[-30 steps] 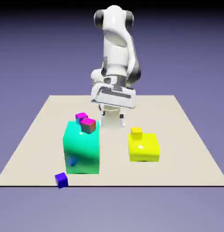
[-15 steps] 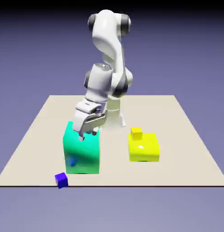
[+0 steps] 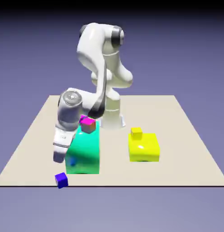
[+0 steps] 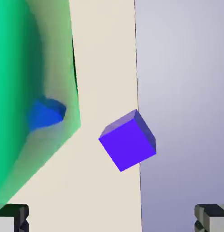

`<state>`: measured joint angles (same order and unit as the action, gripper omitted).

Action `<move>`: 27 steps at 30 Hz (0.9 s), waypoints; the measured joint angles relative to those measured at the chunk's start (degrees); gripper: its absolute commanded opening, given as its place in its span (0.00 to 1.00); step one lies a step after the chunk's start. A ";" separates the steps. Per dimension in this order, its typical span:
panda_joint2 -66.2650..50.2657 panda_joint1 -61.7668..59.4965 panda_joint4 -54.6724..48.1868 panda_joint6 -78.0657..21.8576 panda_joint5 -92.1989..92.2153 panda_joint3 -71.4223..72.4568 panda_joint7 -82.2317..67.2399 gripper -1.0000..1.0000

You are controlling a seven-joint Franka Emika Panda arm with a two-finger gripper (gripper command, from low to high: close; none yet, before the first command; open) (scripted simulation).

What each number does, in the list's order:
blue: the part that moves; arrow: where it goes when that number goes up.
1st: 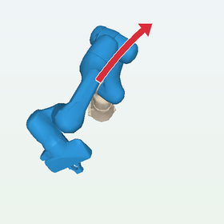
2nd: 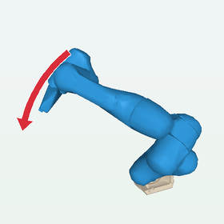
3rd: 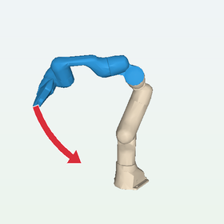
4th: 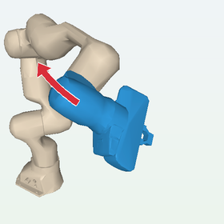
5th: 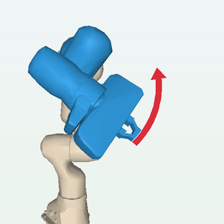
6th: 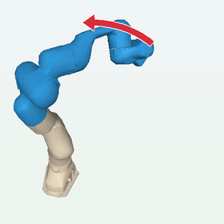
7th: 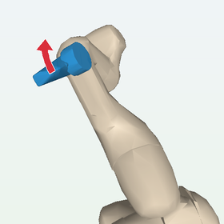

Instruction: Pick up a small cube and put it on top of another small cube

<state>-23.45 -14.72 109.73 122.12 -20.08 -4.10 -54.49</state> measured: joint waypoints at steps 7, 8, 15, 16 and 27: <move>-7.21 4.04 -4.67 -5.80 13.05 -8.78 -16.71 0.50; -8.18 4.88 -5.21 -6.56 15.54 -10.31 -19.06 0.50; -14.97 10.76 -8.98 -11.90 32.99 -21.03 -35.53 0.50; -15.94 11.60 -9.52 -12.66 35.48 -22.56 -37.88 0.50; -26.95 20.72 -16.46 -21.71 61.19 -38.85 -65.20 0.50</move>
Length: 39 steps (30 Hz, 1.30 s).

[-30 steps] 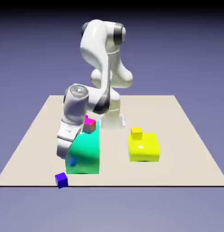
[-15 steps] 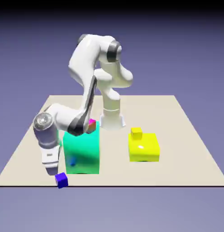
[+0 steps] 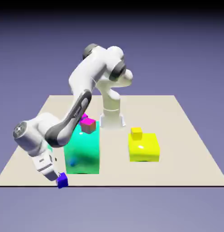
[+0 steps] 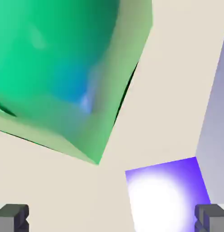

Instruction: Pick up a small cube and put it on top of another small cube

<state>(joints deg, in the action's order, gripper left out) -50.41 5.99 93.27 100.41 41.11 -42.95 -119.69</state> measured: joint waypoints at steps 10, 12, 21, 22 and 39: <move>-8.11 3.67 0.26 2.71 11.92 -2.17 -12.25 0.00; -6.49 3.37 -1.01 0.22 10.28 -3.48 -11.43 0.00; 11.51 -1.16 0.99 -6.02 12.60 7.17 -5.53 0.00; 13.59 -1.70 1.50 -6.36 13.22 8.85 -4.91 0.00; 47.15 6.03 34.31 1.71 -15.89 35.82 -7.90 0.00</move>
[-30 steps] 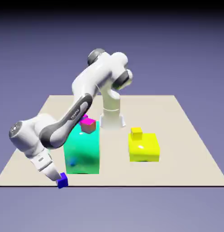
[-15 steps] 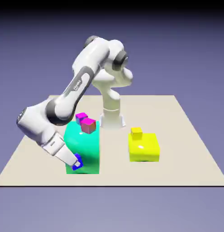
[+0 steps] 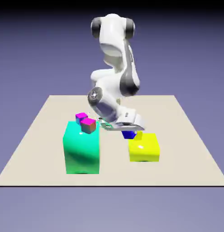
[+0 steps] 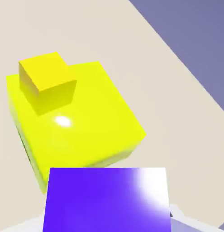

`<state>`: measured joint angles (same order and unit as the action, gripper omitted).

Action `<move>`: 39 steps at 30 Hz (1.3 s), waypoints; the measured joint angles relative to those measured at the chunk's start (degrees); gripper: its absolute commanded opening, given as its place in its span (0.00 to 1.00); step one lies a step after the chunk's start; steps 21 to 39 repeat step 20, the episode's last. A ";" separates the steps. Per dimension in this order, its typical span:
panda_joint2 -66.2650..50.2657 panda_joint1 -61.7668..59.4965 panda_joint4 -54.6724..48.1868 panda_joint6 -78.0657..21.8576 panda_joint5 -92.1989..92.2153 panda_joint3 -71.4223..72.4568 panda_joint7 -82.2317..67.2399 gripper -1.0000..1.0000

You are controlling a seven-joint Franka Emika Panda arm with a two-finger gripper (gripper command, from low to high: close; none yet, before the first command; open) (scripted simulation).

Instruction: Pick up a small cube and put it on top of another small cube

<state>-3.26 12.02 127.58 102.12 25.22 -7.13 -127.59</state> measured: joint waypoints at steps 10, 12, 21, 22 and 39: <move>17.77 5.11 20.26 5.87 -20.03 14.26 -3.13 0.00; 16.87 5.62 20.46 6.26 -20.98 13.53 -3.63 0.00; 12.98 5.85 25.86 15.55 -20.52 13.88 -3.71 1.00; 12.98 5.85 25.86 15.55 -20.52 13.88 -3.71 1.00; 12.98 5.85 25.86 15.55 -20.52 13.88 -3.71 1.00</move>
